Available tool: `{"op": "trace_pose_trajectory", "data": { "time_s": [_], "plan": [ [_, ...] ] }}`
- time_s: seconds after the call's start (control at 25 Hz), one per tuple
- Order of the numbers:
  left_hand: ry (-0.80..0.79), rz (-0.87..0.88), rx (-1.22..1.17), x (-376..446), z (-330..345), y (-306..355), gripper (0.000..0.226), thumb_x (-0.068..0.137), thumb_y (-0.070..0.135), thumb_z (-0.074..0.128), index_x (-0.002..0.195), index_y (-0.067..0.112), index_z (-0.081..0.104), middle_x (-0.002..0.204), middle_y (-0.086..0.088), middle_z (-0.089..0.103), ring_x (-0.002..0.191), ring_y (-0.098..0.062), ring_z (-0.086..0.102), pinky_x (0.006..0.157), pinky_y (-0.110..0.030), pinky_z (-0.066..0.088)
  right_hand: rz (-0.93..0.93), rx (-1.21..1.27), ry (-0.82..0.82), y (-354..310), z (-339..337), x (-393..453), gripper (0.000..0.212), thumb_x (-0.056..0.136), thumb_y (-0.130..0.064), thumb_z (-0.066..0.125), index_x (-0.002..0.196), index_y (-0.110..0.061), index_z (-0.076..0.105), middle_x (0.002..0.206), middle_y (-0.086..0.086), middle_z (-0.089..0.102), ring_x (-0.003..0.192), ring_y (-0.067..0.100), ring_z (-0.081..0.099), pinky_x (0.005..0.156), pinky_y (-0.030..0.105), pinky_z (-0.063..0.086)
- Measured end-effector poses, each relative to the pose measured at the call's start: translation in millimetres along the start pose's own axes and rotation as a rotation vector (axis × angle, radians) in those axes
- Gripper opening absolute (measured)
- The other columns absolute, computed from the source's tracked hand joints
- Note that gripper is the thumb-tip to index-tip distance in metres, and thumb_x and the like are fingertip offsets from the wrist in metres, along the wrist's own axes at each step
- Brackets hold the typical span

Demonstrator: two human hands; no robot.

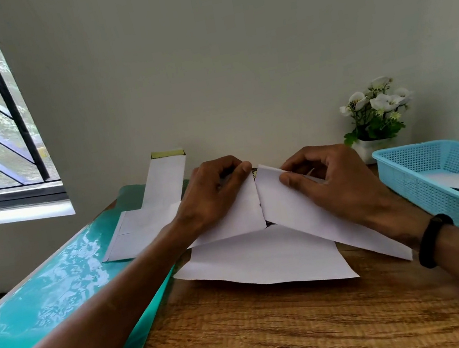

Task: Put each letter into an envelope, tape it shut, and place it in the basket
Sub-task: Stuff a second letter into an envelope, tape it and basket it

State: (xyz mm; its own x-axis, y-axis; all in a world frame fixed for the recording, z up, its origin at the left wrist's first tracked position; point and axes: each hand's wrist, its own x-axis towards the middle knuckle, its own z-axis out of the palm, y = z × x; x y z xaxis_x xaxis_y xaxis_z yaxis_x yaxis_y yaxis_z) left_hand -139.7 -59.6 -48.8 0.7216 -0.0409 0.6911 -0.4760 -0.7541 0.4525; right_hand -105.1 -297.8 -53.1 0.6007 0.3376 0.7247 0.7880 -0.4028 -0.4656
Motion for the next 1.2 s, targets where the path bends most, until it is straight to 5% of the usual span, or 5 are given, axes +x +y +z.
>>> {"op": "trace_pose_trajectory", "data": {
  "time_s": [0.44, 0.6, 0.92, 1.08, 1.2],
  "plan": [
    [0.001, 0.091, 0.052, -3.7, 2.4, 5.1, 0.025, 0.106, 0.032, 0.058, 0.087, 0.022, 0.07, 0.071, 0.015, 0.062, 0.067, 0.002, 0.056, 0.062, -0.008, 0.037, -0.095, -0.091, -0.058, -5.7, 1.0, -1.2, 0.018, 0.091, -0.028, 0.078, 0.101, -0.013, 0.079, 0.093, -0.002, 0.079, 0.083, 0.009, 0.072, 0.079, 0.031, 0.063],
    [-0.05, 0.124, 0.04, -3.5, 1.5, 6.7, 0.025, 0.106, 0.032, 0.057, 0.085, 0.025, 0.069, 0.067, 0.017, 0.058, 0.064, 0.002, 0.053, 0.061, -0.009, 0.036, -0.075, -0.154, -0.083, -1.1, 3.2, 0.4, 0.016, 0.092, -0.031, 0.078, 0.097, -0.017, 0.077, 0.088, -0.004, 0.076, 0.076, 0.002, 0.065, 0.07, 0.018, 0.053],
    [-0.1, 0.117, 0.021, -2.7, 5.9, 6.0, 0.036, 0.107, 0.042, 0.051, 0.09, 0.018, 0.073, 0.074, -0.002, 0.067, 0.069, -0.019, 0.059, 0.064, -0.031, 0.047, -0.017, -0.151, -0.116, -1.0, 0.1, 1.6, 0.02, 0.089, -0.037, 0.08, 0.093, -0.017, 0.08, 0.078, -0.01, 0.071, 0.067, 0.0, 0.062, 0.059, 0.008, 0.043],
    [-0.103, 0.197, 0.058, -6.0, 6.7, 9.9, 0.029, 0.108, 0.036, 0.054, 0.094, 0.021, 0.075, 0.07, 0.008, 0.066, 0.063, -0.008, 0.058, 0.058, -0.017, 0.042, -0.001, -0.065, -0.117, -4.2, -1.5, 1.1, 0.018, 0.085, -0.036, 0.085, 0.088, -0.019, 0.079, 0.074, -0.01, 0.072, 0.062, 0.008, 0.064, 0.055, 0.01, 0.046],
    [-0.108, 0.239, 0.085, -7.0, 7.0, 12.1, 0.031, 0.108, 0.036, 0.052, 0.099, 0.019, 0.076, 0.078, 0.006, 0.072, 0.07, -0.012, 0.065, 0.062, -0.019, 0.047, 0.034, -0.075, -0.154, -2.7, -4.5, 3.3, 0.02, 0.082, -0.039, 0.087, 0.086, -0.02, 0.079, 0.071, -0.009, 0.072, 0.06, 0.004, 0.061, 0.055, 0.014, 0.043]
  ]
}}
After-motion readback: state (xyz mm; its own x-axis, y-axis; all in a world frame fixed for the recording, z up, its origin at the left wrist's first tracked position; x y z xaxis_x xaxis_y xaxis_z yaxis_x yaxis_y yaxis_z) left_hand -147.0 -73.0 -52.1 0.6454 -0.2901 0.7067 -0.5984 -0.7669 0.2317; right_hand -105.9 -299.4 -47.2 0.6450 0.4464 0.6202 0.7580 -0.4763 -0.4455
